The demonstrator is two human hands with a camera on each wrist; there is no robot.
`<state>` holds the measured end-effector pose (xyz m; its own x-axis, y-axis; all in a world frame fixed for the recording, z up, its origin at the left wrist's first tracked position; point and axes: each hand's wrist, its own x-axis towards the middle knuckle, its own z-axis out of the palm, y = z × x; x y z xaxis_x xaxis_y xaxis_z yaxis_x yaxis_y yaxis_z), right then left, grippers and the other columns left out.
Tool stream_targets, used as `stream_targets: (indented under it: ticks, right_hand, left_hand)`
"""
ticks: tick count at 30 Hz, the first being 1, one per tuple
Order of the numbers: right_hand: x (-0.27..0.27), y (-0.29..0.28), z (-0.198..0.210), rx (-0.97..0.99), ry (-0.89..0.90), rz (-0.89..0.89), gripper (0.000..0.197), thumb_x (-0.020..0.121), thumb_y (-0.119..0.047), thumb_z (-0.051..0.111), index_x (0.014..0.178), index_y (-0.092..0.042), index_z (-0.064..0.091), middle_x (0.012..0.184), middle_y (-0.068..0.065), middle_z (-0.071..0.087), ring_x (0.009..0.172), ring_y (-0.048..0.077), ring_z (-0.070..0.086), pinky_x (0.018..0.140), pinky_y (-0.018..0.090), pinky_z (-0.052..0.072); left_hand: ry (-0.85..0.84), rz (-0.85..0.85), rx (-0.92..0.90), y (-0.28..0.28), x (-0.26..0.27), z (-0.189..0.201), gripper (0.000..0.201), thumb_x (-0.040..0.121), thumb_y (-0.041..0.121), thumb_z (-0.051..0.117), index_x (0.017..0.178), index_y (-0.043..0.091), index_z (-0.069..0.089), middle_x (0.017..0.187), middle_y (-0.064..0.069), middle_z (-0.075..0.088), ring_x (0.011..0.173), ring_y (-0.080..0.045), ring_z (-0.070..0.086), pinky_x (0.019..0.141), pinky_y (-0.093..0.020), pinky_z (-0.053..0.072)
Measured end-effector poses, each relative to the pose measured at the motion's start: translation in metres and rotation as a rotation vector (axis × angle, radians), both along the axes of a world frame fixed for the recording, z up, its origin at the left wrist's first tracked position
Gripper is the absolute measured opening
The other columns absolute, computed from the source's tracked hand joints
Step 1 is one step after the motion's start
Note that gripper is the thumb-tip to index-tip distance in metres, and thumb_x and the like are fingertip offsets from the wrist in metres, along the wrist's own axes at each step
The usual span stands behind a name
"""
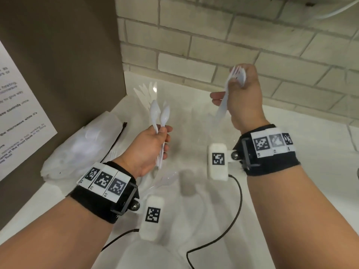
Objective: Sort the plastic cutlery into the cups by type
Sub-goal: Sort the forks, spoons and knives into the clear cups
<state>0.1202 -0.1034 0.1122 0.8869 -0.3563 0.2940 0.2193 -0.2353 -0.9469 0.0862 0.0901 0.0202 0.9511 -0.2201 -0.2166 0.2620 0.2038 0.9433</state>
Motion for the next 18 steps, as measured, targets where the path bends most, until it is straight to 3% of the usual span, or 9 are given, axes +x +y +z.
stream_targets:
  ticks: [3, 8, 11, 14, 16, 18]
  right_hand:
    - [0.018, -0.011, 0.003, -0.051, -0.051, -0.059, 0.025, 0.098, -0.002, 0.029, 0.109, -0.021, 0.041, 0.093, 0.005, 0.055, 0.048, 0.013, 0.055, 0.059, 0.032, 0.055]
    - [0.044, -0.004, -0.006, -0.063, -0.135, -0.011, 0.03, 0.096, 0.002, 0.033, 0.101, -0.025, 0.044, 0.085, 0.006, 0.057, 0.055, 0.015, 0.05, 0.057, 0.027, 0.052]
    - [0.055, -0.005, -0.024, -0.023, -0.034, -0.027, 0.03, 0.096, 0.0, 0.036, 0.094, -0.028, 0.046, 0.085, 0.006, 0.056, 0.058, 0.015, 0.051, 0.058, 0.028, 0.049]
    - [0.062, -0.013, -0.045, 0.055, 0.127, -0.055, 0.019, 0.085, -0.008, 0.054, 0.086, -0.026, 0.053, 0.09, 0.003, 0.058, 0.076, 0.019, 0.057, 0.069, 0.032, 0.047]
    - [0.062, -0.019, -0.051, 0.046, 0.198, -0.071, 0.013, 0.083, -0.012, 0.065, 0.091, -0.02, 0.059, 0.09, -0.001, 0.06, 0.082, 0.015, 0.057, 0.077, 0.026, 0.048]
    - [0.061, -0.022, -0.05, 0.041, 0.208, -0.065, 0.016, 0.084, -0.009, 0.065, 0.098, -0.016, 0.061, 0.087, -0.006, 0.062, 0.081, 0.009, 0.058, 0.077, 0.02, 0.047]
  left_hand:
    - [-0.037, -0.005, 0.034, -0.001, 0.001, -0.002, 0.02, 0.102, 0.021, 0.041, 0.101, 0.018, 0.061, 0.074, 0.003, 0.049, 0.06, -0.011, 0.048, 0.061, -0.027, 0.041]
    - [-0.037, -0.007, 0.017, -0.005, 0.003, -0.002, 0.018, 0.102, 0.021, 0.041, 0.1, 0.018, 0.059, 0.077, 0.001, 0.049, 0.061, -0.013, 0.052, 0.064, -0.031, 0.044]
    - [-0.047, -0.003, 0.048, 0.0, 0.006, -0.003, 0.018, 0.102, 0.022, 0.041, 0.101, 0.019, 0.06, 0.078, 0.002, 0.05, 0.063, -0.012, 0.052, 0.064, -0.03, 0.043]
    - [-0.04, -0.001, 0.06, 0.003, 0.008, -0.004, 0.019, 0.102, 0.022, 0.042, 0.103, 0.018, 0.06, 0.079, 0.002, 0.05, 0.063, -0.012, 0.052, 0.064, -0.029, 0.043]
    - [-0.03, -0.013, 0.058, 0.003, 0.008, -0.004, 0.019, 0.102, 0.022, 0.042, 0.103, 0.018, 0.061, 0.078, 0.002, 0.05, 0.063, -0.012, 0.052, 0.065, -0.029, 0.043]
    - [-0.023, -0.039, 0.048, -0.001, 0.007, -0.004, 0.019, 0.101, 0.022, 0.043, 0.104, 0.017, 0.061, 0.078, 0.002, 0.051, 0.062, -0.012, 0.052, 0.064, -0.029, 0.043]
